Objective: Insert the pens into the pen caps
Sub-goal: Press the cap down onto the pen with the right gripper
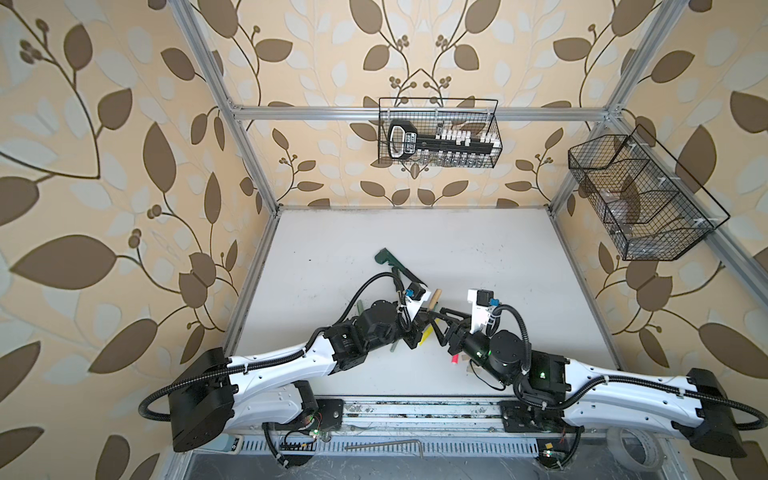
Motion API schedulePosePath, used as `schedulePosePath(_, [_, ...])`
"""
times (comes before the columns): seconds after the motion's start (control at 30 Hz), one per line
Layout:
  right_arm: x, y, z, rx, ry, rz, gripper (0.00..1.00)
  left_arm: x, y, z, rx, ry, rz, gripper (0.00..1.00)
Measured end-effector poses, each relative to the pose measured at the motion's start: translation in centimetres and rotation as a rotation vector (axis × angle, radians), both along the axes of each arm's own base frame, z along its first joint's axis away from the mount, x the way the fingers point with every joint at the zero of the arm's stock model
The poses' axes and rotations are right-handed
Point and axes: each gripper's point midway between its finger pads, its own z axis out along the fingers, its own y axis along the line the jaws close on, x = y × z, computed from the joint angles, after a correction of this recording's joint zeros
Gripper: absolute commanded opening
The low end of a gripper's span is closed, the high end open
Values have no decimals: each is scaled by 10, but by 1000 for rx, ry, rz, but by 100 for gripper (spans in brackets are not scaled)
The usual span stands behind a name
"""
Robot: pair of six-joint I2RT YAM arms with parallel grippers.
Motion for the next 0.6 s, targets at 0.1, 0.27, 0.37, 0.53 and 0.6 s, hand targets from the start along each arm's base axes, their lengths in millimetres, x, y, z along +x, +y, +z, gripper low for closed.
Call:
schedulePosePath(0.1, [0,-7,19,23,-23,-16,67,0,-1,3,-9,-6,0,0])
schedulePosePath(0.27, [4,-18,23,2,-25,-52,70,1,-1,4,-16,-10,0,0])
schedulePosePath(0.37, [10,-25,20,-19,-21,-85,70,1,-1,6,-23,-14,0,0])
schedulePosePath(0.53, [21,-34,22,-27,-17,-126,71,1,-1,8,-26,-16,0,0])
schedulePosePath(0.6, [24,-33,25,-29,-15,-131,71,1,-1,8,-27,-17,0,0])
